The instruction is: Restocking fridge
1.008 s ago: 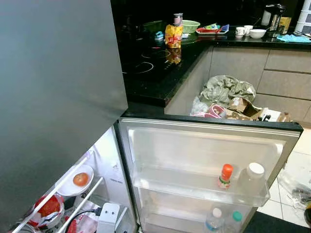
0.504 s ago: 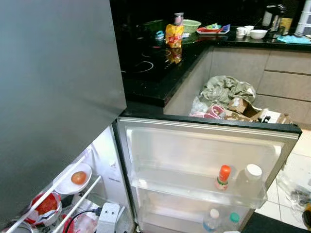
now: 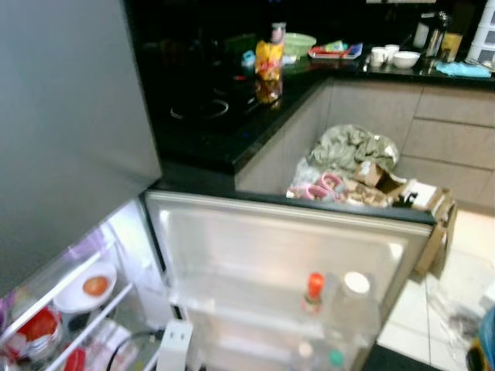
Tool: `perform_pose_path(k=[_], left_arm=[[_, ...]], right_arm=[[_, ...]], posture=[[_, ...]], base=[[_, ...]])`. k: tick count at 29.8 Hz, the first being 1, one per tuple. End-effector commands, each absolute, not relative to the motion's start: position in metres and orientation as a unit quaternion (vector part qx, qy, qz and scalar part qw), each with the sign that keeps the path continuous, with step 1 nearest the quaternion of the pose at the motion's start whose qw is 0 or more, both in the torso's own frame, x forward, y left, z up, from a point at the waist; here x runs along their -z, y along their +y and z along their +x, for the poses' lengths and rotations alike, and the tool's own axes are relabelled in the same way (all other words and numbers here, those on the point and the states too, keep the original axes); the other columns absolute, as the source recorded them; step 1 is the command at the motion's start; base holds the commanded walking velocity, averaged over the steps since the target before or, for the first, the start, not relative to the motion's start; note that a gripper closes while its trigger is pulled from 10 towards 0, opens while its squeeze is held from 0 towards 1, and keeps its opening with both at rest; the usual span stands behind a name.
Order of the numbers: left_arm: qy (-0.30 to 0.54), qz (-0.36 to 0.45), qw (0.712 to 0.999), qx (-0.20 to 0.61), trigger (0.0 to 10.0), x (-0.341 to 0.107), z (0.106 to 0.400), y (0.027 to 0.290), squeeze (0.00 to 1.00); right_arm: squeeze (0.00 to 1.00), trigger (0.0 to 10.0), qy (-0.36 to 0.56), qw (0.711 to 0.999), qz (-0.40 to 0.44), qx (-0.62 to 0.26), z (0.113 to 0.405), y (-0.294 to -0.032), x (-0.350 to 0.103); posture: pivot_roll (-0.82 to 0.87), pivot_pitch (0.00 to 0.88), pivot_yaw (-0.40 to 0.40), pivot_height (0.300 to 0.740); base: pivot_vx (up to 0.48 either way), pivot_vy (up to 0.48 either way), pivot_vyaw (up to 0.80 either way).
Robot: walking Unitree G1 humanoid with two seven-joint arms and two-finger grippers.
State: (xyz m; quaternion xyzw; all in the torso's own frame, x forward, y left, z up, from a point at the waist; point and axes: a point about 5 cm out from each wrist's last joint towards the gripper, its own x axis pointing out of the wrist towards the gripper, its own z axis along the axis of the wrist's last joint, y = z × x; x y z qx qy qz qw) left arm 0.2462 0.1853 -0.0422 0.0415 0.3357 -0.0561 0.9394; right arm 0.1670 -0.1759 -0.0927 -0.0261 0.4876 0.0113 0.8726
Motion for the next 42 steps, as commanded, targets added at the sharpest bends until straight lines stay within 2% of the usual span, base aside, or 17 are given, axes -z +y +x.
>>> perform_pose_path(k=[1, 18, 27, 36, 42], left_arm=[[0.347, 0.041, 0.935, 0.054, 10.0, 0.047, 0.240, 0.187, 0.00], [0.345, 0.037, 0.937, 0.047, 10.0, 0.046, 0.240, 0.190, 0.00], [0.342, 0.037, 0.938, 0.043, 10.0, 0.046, 0.240, 0.192, 0.00], [0.312, 0.041, 0.949, -0.019, 10.0, 0.041, 0.241, 0.205, 0.00], [0.324, 0.036, 0.945, -0.014, 10.0, 0.044, 0.238, 0.207, 0.00]], right_arm=[[0.00, 10.0, 0.485, 0.874, -0.029, -0.015, 0.165, -0.173, 0.094], [0.00, 10.0, 0.486, 0.873, -0.032, -0.030, 0.165, -0.171, 0.094], [0.00, 10.0, 0.480, 0.876, -0.039, -0.030, 0.172, -0.191, 0.088], [0.00, 10.0, 0.481, 0.876, -0.025, -0.024, 0.171, -0.200, 0.087], [0.00, 10.0, 0.479, 0.877, -0.022, -0.026, 0.171, -0.199, 0.087]], posture=[[-0.13, 0.091, 0.041, 0.740], [-0.13, 0.081, 0.024, 0.740], [-0.13, 0.080, 0.021, 0.740], [-0.13, 0.077, 0.022, 0.740], [-0.13, 0.080, 0.022, 0.740]], base=[[0.000, -0.480, 0.80], [0.000, -0.480, 0.80], [0.000, -0.411, 0.75], [0.000, 0.000, 0.00], [0.000, 0.000, 0.00]])
